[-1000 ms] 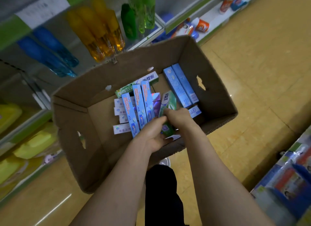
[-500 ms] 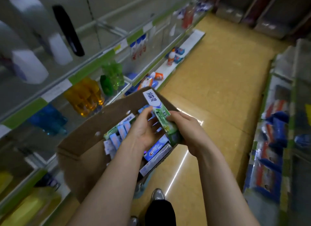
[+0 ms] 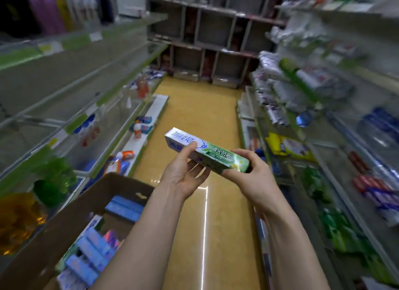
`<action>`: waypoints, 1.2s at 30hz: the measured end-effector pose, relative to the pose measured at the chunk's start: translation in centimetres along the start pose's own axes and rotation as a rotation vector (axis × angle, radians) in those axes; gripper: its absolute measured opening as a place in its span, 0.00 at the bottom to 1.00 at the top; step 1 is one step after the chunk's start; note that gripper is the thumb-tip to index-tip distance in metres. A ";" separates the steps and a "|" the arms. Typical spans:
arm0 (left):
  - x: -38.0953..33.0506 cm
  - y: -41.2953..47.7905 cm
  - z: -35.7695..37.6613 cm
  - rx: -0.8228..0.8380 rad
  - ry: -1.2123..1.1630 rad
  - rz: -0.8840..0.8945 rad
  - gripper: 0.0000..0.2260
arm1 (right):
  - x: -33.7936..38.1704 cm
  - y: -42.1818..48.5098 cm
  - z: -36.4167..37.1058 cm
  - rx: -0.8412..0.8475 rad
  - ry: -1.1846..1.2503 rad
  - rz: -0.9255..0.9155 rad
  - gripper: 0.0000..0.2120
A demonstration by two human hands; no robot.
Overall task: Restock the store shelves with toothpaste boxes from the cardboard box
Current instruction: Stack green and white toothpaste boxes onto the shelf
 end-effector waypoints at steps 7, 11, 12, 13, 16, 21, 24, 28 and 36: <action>2.4 0.8 13.4 0.201 0.096 -0.034 0.05 | 3.4 0.0 -11.5 -0.200 0.005 -0.101 0.18; 4.6 1.2 20.5 0.281 0.148 -0.051 0.04 | 4.7 -0.1 -18.0 -0.304 0.017 -0.142 0.19; 4.9 1.2 21.9 0.293 0.158 -0.051 0.04 | 5.1 -0.1 -19.2 -0.316 0.018 -0.154 0.19; 5.5 1.2 23.7 0.309 0.170 -0.050 0.04 | 5.6 -0.2 -20.9 -0.329 0.019 -0.170 0.19; 6.9 1.3 27.9 0.350 0.199 -0.044 0.04 | 6.5 -0.7 -24.4 -0.346 0.026 -0.185 0.17; 9.8 0.9 34.3 0.445 0.253 -0.069 0.04 | 7.5 -2.2 -30.3 -0.472 0.010 -0.217 0.17; 11.4 0.6 38.3 0.522 0.301 -0.082 0.04 | 8.2 -3.3 -33.6 -0.559 -0.007 -0.236 0.16; 13.0 0.4 43.3 0.617 0.362 -0.079 0.04 | 9.1 -4.4 -37.2 -0.665 -0.049 -0.236 0.15; 15.2 0.6 53.4 0.873 0.436 -0.126 0.03 | 12.6 -4.2 -43.6 -0.887 -0.234 -0.200 0.10</action>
Point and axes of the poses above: each hand's wrist, its own y-axis towards the middle knuckle, its own z-axis out of the palm, x = y × z, the point moved 9 cm from there along y, towards the middle knuckle, and after that the axes turned 11 degrees about y, right-handed, at the moved point
